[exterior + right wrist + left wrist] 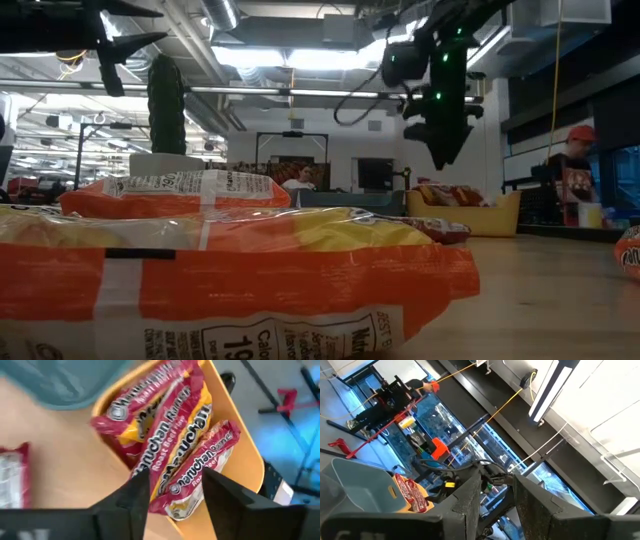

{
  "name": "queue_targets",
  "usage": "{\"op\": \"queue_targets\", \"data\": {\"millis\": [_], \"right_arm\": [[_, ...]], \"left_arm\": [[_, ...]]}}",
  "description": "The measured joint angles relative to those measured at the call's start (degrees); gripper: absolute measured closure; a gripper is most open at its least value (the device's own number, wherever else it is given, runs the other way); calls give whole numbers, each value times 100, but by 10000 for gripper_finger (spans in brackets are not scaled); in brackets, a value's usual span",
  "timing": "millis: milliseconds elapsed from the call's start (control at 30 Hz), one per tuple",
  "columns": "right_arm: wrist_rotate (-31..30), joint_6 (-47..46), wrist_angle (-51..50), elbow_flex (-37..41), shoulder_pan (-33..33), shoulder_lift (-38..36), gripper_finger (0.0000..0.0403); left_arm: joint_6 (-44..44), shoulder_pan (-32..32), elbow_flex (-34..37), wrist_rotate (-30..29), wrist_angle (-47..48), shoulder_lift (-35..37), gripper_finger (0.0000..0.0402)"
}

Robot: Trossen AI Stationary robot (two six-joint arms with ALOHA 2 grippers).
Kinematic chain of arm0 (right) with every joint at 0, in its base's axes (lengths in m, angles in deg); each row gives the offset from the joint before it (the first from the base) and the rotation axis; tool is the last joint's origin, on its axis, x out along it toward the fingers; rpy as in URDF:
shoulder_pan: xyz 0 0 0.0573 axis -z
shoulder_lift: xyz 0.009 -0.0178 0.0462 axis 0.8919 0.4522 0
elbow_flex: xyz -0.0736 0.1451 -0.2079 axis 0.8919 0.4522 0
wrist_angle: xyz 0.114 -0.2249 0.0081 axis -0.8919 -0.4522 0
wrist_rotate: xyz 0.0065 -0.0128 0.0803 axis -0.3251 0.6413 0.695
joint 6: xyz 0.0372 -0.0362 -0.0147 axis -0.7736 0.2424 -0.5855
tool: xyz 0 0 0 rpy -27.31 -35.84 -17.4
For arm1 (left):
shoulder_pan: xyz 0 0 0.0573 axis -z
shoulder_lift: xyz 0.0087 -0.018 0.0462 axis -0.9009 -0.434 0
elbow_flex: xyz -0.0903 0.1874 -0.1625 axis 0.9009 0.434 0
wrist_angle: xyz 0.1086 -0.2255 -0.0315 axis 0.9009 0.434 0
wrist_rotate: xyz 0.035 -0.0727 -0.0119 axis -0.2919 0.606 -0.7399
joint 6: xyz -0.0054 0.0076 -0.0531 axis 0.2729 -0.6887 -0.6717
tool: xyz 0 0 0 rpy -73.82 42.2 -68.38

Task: Sort Maruchan noodles
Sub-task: Put the red noodle pack into the orange bin

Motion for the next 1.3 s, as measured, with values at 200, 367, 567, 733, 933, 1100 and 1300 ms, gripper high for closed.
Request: {"op": "queue_targets", "data": {"millis": [200, 367, 567, 733, 933, 1100, 1300], "right_arm": [[1759, 690, -269, -9, -1052, -456, 215], [2323, -105, -578, -9, -2743, -513, 214], [829, -626, -321, -7, -3477, -38, 214], [644, 991, 815, -9, -3473, 824, 211], [53, 1363, 649, 4, -3473, 1554, 166], [-398, 1278, 981, 2, -3449, 1703, 116], [-310, 1246, 958, 0, -3345, 1834, 96]], "left_arm": [[-128, 0, 0, 311, 0, 2, 292], [-133, 2, 1, 387, 0, 2, 292], [-133, 2, 1, 387, 3, 2, 292], [-114, 2, 1, 383, 15, 2, 292], [-107, 2, 2, 382, 31, 0, 292], [-109, 0, 0, 391, 64, 2, 292], [-87, 2, 0, 389, 67, 0, 292]]}}
